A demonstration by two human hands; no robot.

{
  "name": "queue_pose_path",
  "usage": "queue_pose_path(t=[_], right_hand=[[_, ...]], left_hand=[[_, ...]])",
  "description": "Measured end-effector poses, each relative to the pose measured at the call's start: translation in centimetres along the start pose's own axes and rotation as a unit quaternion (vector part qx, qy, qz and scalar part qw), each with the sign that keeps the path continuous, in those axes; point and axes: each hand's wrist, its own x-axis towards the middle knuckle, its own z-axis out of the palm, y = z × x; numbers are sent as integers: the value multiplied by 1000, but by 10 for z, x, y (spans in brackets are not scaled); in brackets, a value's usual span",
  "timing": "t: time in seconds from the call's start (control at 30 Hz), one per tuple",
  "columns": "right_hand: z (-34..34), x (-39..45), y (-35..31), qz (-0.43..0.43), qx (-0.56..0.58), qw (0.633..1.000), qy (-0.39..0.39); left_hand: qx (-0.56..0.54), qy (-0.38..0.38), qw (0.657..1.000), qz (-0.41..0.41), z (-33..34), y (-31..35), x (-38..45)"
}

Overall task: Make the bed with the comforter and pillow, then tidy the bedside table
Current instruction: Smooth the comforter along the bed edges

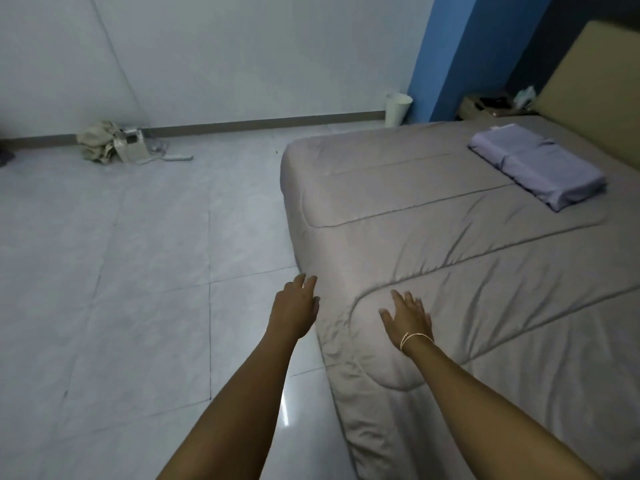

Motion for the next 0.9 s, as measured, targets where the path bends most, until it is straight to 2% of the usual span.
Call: queue_pose_path(t=[0.2, 0.43, 0.9], right_hand=[[2, 38, -44, 8, 6, 1000, 26], [20, 113, -54, 82, -1, 997, -2], [-42, 431, -204, 51, 26, 998, -26]], left_hand=[[10, -1, 1000, 8, -11, -47, 47], [18, -42, 998, 37, -13, -94, 130], [32, -40, 999, 15, -84, -188, 449]])
